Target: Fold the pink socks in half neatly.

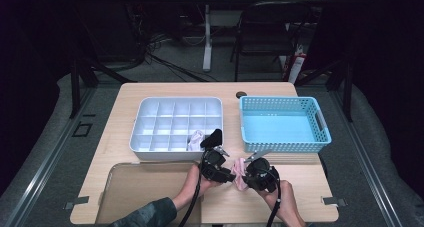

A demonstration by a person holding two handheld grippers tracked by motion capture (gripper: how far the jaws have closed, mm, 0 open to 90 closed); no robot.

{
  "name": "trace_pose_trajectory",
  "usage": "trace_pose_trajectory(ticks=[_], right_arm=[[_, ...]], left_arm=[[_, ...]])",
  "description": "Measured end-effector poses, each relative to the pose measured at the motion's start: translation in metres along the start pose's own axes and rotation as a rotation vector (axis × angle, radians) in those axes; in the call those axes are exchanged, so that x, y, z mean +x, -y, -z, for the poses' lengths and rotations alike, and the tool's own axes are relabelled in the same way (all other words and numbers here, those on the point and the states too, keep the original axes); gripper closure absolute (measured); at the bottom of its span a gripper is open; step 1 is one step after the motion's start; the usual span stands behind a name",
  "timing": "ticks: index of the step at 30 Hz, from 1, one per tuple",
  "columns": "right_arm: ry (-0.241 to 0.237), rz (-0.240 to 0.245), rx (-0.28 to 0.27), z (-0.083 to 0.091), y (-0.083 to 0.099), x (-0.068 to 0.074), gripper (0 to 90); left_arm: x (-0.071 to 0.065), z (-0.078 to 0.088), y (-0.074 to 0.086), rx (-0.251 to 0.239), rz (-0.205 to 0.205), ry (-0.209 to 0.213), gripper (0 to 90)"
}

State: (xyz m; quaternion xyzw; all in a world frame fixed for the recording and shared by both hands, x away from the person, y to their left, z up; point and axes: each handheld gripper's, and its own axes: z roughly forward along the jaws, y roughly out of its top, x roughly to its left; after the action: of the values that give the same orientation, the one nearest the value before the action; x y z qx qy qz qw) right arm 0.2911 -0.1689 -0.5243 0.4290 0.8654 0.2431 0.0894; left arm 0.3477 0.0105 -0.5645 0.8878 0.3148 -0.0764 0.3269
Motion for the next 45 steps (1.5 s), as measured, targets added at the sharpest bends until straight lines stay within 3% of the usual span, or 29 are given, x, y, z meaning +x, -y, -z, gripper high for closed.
trace_pose_trajectory(ticks=[9, 15, 20, 21, 23, 27, 29, 32, 35, 39, 45], right_arm=[[-0.020, 0.038, 0.013, -0.011, -0.001, 0.006, 83.2], [-0.021, 0.032, 0.006, -0.019, -0.003, 0.007, 82.7], [-0.023, 0.024, -0.010, -0.021, -0.002, 0.006, 82.6], [-0.026, -0.025, -0.053, -0.024, 0.000, 0.009, 82.6], [-0.029, 0.019, -0.009, -0.022, -0.001, 0.006, 82.5], [-0.032, 0.015, -0.010, -0.023, -0.002, 0.008, 82.6], [-0.025, 0.020, -0.006, -0.023, -0.002, 0.009, 82.6], [-0.030, 0.020, -0.009, -0.023, -0.001, 0.011, 82.6], [-0.037, 0.012, -0.009, -0.023, 0.000, 0.014, 82.6], [-0.031, 0.026, -0.005, -0.023, 0.000, 0.018, 82.0], [-0.046, 0.017, 0.003, -0.019, 0.003, 0.017, 76.9]], left_arm=[[0.005, 0.001, 0.002, 0.005, 0.018, -0.005, 66.3], [0.005, 0.003, 0.002, 0.007, 0.011, -0.021, 65.2], [0.003, 0.014, -0.001, -0.045, 0.013, -0.048, 52.1], [0.002, 0.016, -0.003, -0.066, 0.013, -0.056, 50.8], [-0.002, 0.020, -0.007, -0.093, 0.006, -0.062, 46.0], [-0.007, 0.020, -0.011, -0.152, -0.012, -0.079, 40.9], [-0.006, 0.016, -0.014, -0.162, 0.005, -0.075, 39.5], [-0.007, 0.008, -0.017, -0.140, -0.002, -0.077, 39.6], [-0.004, 0.000, -0.016, -0.106, 0.025, -0.066, 39.8], [0.000, -0.008, -0.013, -0.063, 0.031, -0.062, 39.5], [0.002, -0.009, -0.011, -0.046, 0.020, -0.047, 41.7]])
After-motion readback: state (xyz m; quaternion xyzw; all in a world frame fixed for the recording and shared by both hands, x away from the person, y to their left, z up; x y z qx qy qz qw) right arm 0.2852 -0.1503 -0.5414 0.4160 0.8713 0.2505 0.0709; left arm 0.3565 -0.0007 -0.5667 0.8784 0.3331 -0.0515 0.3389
